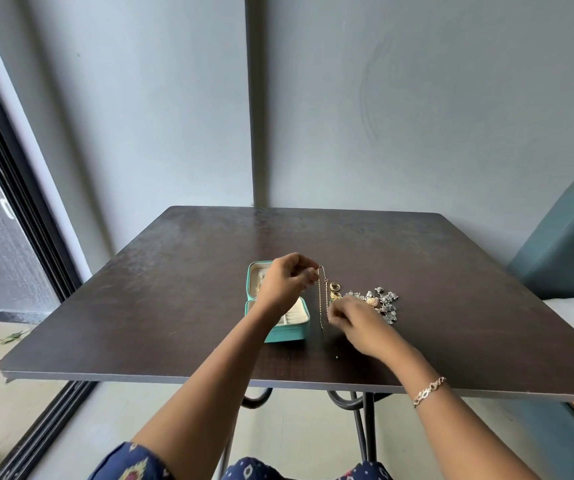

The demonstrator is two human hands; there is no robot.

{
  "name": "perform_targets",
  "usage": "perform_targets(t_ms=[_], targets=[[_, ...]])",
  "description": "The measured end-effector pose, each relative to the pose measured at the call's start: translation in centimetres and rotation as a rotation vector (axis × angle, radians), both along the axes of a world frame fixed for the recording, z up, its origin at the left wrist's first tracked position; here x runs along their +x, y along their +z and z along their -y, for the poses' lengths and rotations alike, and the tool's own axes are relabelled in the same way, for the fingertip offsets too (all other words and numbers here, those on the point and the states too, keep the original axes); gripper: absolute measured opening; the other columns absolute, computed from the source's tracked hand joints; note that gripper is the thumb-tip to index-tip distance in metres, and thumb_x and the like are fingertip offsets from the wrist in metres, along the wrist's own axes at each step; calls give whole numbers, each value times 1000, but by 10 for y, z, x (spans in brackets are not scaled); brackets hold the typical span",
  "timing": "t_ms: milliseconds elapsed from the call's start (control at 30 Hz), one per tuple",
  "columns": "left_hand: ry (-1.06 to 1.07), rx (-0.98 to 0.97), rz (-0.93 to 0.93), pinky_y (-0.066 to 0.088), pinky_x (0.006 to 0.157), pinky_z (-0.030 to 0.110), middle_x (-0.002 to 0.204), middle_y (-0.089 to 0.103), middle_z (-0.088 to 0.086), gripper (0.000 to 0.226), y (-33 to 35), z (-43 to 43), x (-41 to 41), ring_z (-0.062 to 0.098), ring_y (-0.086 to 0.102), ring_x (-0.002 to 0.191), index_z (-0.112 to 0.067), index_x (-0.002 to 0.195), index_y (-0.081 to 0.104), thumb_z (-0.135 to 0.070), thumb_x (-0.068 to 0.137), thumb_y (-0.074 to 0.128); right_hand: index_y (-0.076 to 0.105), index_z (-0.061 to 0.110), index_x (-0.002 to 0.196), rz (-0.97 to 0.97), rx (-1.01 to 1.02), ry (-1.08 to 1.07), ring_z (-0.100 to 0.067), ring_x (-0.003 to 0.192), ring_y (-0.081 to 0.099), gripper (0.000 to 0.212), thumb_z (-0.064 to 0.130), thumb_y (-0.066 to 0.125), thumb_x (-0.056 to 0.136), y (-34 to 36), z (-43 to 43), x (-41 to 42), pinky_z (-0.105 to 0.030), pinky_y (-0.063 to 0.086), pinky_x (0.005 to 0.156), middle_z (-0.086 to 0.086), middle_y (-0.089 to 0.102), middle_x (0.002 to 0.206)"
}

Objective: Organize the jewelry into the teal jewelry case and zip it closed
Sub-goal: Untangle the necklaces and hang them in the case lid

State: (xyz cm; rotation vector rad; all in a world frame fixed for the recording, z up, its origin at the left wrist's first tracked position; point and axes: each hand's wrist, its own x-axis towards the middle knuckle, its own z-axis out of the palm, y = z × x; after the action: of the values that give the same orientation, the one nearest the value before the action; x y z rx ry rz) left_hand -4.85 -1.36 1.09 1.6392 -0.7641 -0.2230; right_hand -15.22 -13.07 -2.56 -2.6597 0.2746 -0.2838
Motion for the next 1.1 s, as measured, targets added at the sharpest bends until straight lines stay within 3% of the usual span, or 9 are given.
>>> perform_targets(t_ms=[133,233,400,467,600,700,800,933,1100], targets=[[-27,18,1,47,66,25,71,63,-1,14,2,2,-1,12,57,65,-7,89,61,3,88,52,56,14,84,58,121,-34,-17,81,47,10,9,51,91,28,12,11,-26,29,67,0,48,85],[-54,30,31,47,70,27,80,66,6,10,5,6,0,12,58,71,-4,94,64,-4,84,63,47,27,69,98,247,-39,-17,73,47,28,10,50,91,51,20,23,-31,37,70,3,49,73],[-78,30,61,53,85,35,92,68,12,20,18,15,8,21,65,86,-3,95,64,-6,77,71,46,29,68,123,227,-40,-21,75,51,29,12,50,91,86,24,37,-43,47,77,3,53,74],[-63,25,84,52,82,36,90,69,12,17,24,20,12,20,64,83,-6,93,65,-8,78,71,47,27,69,148,266,-34,-22,76,53,28,11,50,92,96,25,41,-40,47,73,-1,56,77],[-21,30,124,42,62,25,76,65,4,7,34,24,16,10,55,65,-16,81,64,-14,80,70,47,22,72,184,391,-16,-17,78,52,26,10,45,94,110,28,44,-29,44,67,2,54,75],[-18,8,125,40,60,24,74,63,5,14,37,25,16,11,51,64,-23,73,62,-13,80,69,47,21,73,201,440,1,-15,76,52,26,9,43,96,117,28,45,-23,43,64,2,54,74],[-55,-25,97,39,54,15,73,59,7,16,42,23,12,11,49,62,-21,71,61,-10,79,69,47,21,74,194,439,18,-10,72,51,25,11,42,96,125,27,45,-23,43,64,2,53,74],[-87,-79,53,38,55,21,64,54,3,18,47,19,7,12,47,60,-18,68,59,-7,81,67,48,19,75,202,483,43,-9,70,50,24,10,41,97,141,25,41,-21,43,63,1,52,74],[-117,-201,-41,41,55,20,62,61,-5,13,57,14,1,7,53,56,-13,73,58,-7,82,65,48,17,76,226,553,95,-10,70,54,23,11,40,97,163,23,33,-22,44,63,-1,58,76]])
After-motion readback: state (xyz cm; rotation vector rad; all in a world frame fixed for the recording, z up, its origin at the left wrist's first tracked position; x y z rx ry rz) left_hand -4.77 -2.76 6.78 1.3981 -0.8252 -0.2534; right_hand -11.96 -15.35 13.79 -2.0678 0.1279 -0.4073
